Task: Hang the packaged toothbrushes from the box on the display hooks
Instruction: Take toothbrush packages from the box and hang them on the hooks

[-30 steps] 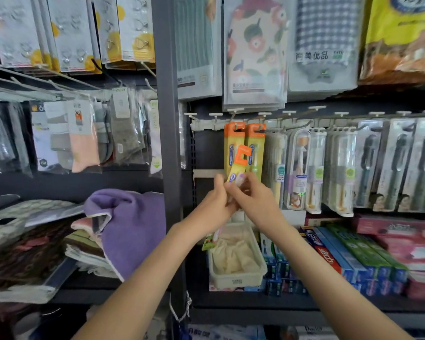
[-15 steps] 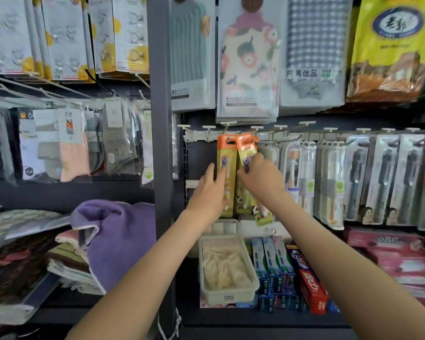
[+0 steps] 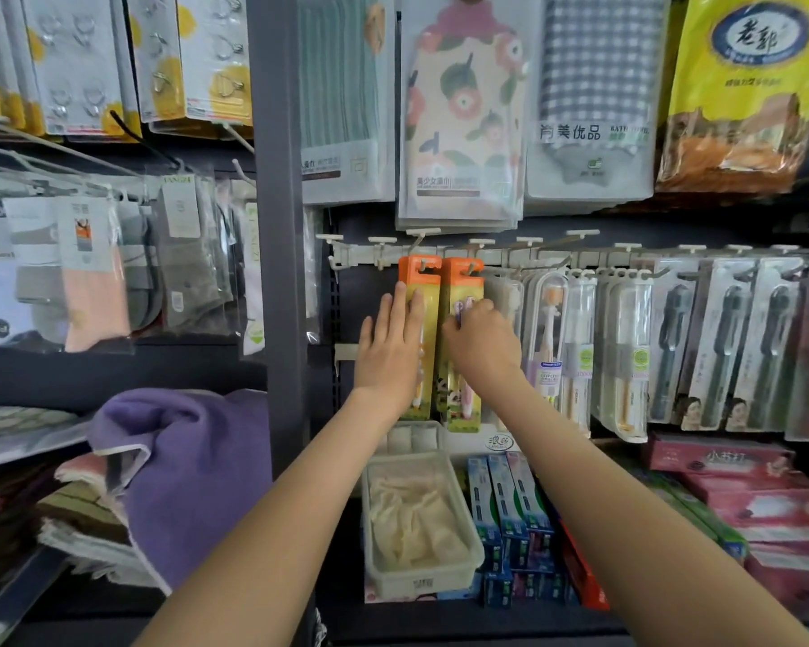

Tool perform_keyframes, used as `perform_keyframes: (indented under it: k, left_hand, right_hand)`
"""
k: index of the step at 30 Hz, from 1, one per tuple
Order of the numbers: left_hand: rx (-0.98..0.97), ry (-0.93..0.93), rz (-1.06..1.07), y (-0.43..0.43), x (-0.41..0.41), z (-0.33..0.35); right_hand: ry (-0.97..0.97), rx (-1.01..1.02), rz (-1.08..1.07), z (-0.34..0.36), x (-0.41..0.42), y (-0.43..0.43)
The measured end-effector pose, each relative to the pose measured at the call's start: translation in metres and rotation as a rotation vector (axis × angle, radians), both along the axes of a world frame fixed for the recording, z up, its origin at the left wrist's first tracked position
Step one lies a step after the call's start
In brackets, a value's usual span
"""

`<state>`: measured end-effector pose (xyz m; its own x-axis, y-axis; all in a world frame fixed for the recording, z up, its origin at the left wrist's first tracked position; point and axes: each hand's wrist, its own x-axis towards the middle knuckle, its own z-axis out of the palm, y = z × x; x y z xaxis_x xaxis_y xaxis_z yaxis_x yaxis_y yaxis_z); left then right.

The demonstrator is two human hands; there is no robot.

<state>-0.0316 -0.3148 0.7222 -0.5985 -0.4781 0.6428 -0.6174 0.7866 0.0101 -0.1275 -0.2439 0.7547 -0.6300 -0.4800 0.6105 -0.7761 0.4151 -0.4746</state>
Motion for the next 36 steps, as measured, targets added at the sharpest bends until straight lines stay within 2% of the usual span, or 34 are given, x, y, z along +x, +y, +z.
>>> perform_keyframes:
  k: [4, 7, 11, 15, 21, 26, 30, 33, 36]
  left_hand:
    - [0.043, 0.101, -0.099, 0.012, 0.009, -0.016]
    - [0.023, 0.216, -0.227, 0.038, 0.021, -0.040]
    - [-0.042, 0.278, -0.380, 0.090, 0.028, -0.112]
    - [0.083, 0.150, -0.425, 0.155, 0.032, -0.195]
    - [0.283, -0.028, -0.352, 0.230, 0.029, -0.299]
    - [0.634, -0.271, -0.136, 0.288, 0.025, -0.402]
    - [0.988, -0.488, 0.004, 0.332, 0.031, -0.497]
    - [1.065, -0.645, 0.068, 0.346, 0.036, -0.566]
    - [1.084, -0.724, 0.103, 0.347, 0.036, -0.642]
  right_hand:
    - [-0.007, -0.037, 0.051, -0.021, 0.009, 0.014]
    - [0.150, -0.139, 0.150, -0.063, 0.019, 0.052]
    - [0.240, -0.015, 0.196, -0.144, 0.019, 0.116]
    - [0.206, 0.147, 0.245, -0.211, 0.014, 0.173]
    - [0.139, 0.297, 0.332, -0.306, -0.008, 0.244]
    - [-0.043, 0.524, 0.412, -0.416, -0.048, 0.309]
    - [-0.263, 0.802, 0.388, -0.519, -0.069, 0.365]
    - [-0.411, 0.994, 0.344, -0.597, -0.074, 0.392]
    - [-0.544, 1.084, 0.341, -0.681, -0.077, 0.403]
